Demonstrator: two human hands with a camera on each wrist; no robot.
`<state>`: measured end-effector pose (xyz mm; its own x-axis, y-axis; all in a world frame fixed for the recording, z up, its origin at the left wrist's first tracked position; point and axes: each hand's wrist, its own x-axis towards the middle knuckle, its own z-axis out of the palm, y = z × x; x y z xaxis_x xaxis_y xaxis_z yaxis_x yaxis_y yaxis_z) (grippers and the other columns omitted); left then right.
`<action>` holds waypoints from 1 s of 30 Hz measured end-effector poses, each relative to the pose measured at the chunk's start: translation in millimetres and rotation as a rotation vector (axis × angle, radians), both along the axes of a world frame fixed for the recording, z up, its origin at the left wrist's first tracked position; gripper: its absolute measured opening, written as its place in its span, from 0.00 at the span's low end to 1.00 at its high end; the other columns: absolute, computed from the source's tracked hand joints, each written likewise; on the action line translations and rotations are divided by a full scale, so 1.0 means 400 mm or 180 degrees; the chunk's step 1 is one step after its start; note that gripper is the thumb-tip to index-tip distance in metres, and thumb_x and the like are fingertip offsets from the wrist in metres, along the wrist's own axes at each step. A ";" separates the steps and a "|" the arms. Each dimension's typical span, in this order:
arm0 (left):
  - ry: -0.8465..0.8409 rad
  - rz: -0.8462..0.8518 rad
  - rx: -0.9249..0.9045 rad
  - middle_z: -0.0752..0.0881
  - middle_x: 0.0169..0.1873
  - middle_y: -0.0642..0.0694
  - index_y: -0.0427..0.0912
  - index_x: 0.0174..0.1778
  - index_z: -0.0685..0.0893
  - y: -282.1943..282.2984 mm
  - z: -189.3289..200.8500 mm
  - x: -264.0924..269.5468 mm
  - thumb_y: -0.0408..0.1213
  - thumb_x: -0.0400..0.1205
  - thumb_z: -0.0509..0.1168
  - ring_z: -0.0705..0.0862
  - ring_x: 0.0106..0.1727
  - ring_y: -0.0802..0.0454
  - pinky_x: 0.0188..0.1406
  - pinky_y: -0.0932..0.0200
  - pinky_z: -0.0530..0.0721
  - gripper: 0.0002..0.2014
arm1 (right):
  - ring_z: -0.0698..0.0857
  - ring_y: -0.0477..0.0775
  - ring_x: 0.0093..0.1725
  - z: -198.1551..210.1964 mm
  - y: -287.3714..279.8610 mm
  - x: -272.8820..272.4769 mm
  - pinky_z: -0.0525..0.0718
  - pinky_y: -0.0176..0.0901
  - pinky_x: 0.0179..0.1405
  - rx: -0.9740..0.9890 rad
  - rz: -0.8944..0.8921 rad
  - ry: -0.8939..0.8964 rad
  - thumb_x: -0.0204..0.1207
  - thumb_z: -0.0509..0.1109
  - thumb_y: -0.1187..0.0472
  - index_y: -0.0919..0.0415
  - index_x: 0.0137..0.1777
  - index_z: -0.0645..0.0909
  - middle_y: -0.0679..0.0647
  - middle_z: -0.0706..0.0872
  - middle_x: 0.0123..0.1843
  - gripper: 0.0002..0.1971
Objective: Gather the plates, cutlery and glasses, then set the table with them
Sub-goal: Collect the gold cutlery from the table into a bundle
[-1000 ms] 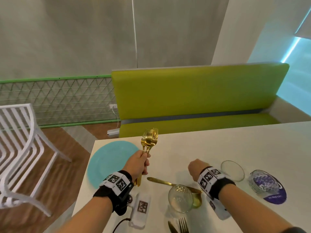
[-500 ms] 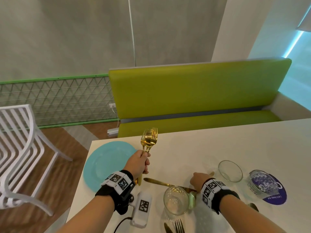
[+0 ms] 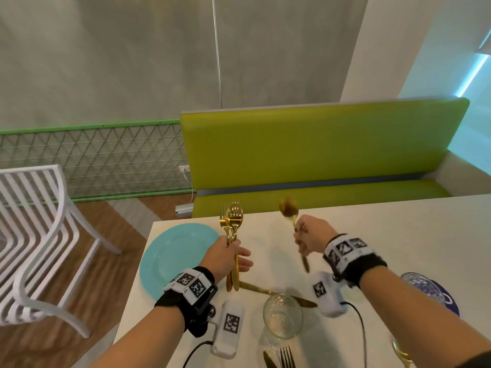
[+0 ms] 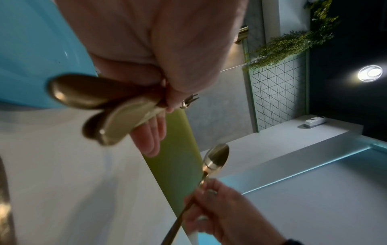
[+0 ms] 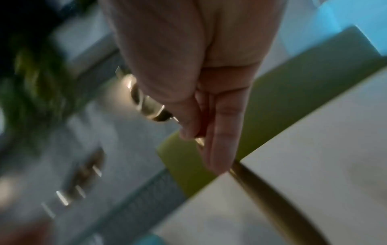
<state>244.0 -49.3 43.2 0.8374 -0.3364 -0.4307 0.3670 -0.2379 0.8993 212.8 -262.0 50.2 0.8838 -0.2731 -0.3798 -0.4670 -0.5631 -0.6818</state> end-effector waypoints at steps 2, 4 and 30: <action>0.0064 -0.0044 -0.0151 0.85 0.45 0.39 0.37 0.52 0.71 -0.009 0.013 -0.008 0.35 0.88 0.51 0.87 0.39 0.45 0.42 0.53 0.88 0.06 | 0.83 0.52 0.23 0.055 0.037 0.001 0.89 0.45 0.28 0.1282 -0.0158 -0.0130 0.80 0.63 0.71 0.60 0.38 0.72 0.59 0.84 0.35 0.10; 0.0091 -0.0125 -0.0264 0.85 0.46 0.38 0.38 0.49 0.71 -0.022 0.027 -0.018 0.34 0.87 0.51 0.87 0.39 0.43 0.46 0.50 0.87 0.06 | 0.83 0.48 0.20 0.092 0.079 -0.003 0.84 0.38 0.20 0.1725 0.0069 -0.0149 0.79 0.65 0.71 0.62 0.38 0.74 0.60 0.85 0.36 0.08; -0.0027 -0.0442 -0.0006 0.68 0.28 0.47 0.44 0.40 0.70 0.123 0.005 -0.212 0.44 0.87 0.49 0.62 0.24 0.55 0.21 0.62 0.64 0.13 | 0.80 0.48 0.42 -0.082 0.255 -0.447 0.82 0.35 0.45 -0.1176 0.0201 0.1475 0.77 0.69 0.51 0.62 0.56 0.84 0.54 0.88 0.55 0.16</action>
<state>159.3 -0.1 45.0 0.7864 -0.4503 -0.4229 0.3228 -0.2842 0.9028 34.2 -160.0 17.6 0.6674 -0.4129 -0.6197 -0.6269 -0.7607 -0.1684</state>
